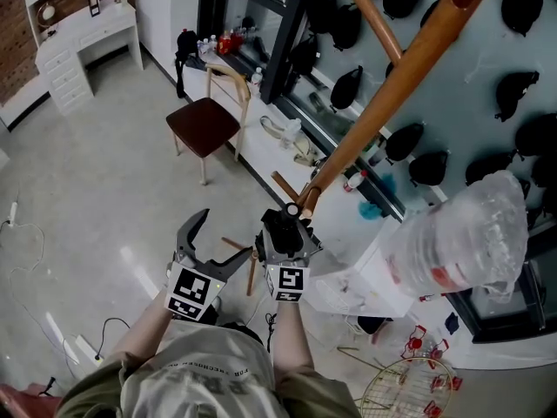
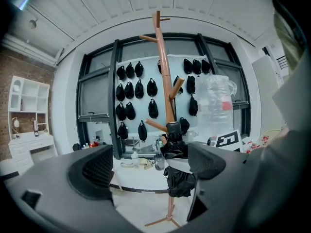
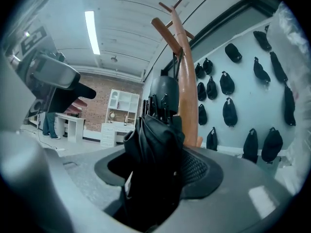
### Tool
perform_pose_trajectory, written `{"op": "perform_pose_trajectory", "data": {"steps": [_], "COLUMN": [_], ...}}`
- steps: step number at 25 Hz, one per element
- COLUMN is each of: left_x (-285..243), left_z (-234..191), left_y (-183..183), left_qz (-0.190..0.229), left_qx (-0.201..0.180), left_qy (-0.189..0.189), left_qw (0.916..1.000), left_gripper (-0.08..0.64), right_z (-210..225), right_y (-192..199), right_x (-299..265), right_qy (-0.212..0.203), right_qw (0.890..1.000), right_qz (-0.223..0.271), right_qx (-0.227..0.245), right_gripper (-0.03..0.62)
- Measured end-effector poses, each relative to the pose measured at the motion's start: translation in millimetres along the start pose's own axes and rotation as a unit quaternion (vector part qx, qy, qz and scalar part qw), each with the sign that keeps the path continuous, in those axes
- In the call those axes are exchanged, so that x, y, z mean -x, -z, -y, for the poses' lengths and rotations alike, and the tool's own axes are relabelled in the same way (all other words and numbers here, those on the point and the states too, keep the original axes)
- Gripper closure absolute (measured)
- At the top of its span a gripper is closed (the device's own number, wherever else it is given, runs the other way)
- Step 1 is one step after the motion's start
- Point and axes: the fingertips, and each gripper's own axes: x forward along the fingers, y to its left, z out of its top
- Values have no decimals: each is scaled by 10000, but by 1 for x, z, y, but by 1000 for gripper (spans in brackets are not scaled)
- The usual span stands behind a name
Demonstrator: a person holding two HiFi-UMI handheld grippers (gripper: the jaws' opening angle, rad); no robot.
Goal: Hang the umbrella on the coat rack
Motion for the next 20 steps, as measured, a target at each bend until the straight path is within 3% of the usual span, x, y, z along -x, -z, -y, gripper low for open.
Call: {"op": "perform_pose_trajectory", "data": {"steps": [8, 20], "left_x": [-5, -1], "left_z": [1, 10], "left_y": [-2, -15], "left_qz": [55, 57], "left_qx": [-43, -19], "left_qy": [-74, -165], "left_qw": [9999, 9998], "left_gripper": [91, 92], "right_z": [-10, -6], "right_y": [0, -24], "right_x": [0, 20], "right_qy": [-209, -255], "right_qw": [9997, 9993], "right_qz": [61, 183], "right_qx": [-73, -188], "right_gripper": [253, 250]}}
